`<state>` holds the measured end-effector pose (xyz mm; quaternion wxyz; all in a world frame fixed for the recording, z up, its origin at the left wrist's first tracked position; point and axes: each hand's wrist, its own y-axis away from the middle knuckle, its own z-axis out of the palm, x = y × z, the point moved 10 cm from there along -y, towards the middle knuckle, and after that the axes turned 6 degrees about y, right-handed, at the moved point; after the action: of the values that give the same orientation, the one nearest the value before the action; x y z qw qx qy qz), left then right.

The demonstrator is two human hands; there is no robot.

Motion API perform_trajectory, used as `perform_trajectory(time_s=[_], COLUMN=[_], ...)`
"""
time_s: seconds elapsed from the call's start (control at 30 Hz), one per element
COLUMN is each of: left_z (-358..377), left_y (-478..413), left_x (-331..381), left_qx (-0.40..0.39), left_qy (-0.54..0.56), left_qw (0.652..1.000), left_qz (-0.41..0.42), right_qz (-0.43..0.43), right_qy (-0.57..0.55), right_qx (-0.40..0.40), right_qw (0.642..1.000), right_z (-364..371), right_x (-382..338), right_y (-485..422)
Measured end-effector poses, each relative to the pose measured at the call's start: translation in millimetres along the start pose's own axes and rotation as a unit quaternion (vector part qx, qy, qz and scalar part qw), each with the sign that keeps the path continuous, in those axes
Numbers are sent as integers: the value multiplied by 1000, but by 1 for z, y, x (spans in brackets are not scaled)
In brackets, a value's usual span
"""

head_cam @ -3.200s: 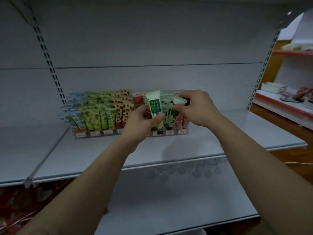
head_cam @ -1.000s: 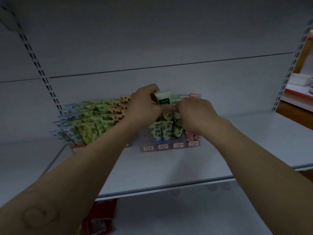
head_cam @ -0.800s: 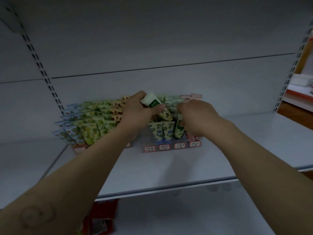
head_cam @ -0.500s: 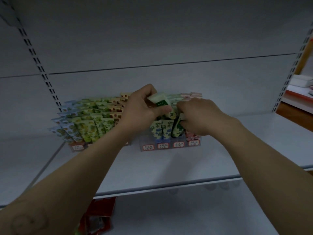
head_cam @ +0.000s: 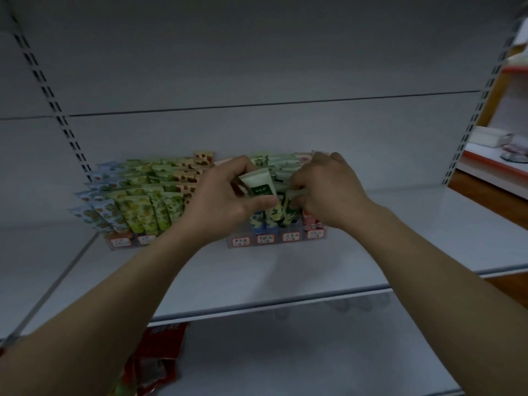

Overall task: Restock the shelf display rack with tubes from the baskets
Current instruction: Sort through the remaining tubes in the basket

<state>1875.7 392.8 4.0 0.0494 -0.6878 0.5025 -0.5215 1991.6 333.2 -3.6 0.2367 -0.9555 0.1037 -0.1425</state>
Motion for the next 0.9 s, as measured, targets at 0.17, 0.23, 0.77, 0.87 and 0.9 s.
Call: perform_trajectory(time_s=[0.17, 0.23, 0.77, 0.87, 0.9], left_z=[1, 6, 41, 44, 44], left_y=[0, -1, -8, -8, -8], left_x=[-6, -10, -43, -42, -40], left_qx=[-11, -32, -90, -92, -94], left_qy=[-41, -85, -122, -110, -117], left_qw=[999, 996, 987, 987, 986], left_qz=[-3, -1, -63, -74, -71], right_qz=[-10, -4, 40, 46, 41], right_qy=[39, 38, 50, 55, 61], right_qx=[17, 15, -10, 14, 15], right_qw=[999, 999, 998, 997, 997], right_z=[10, 12, 29, 28, 28], right_x=[-9, -5, -1, -6, -8], right_y=[-3, -4, -14, -8, -5])
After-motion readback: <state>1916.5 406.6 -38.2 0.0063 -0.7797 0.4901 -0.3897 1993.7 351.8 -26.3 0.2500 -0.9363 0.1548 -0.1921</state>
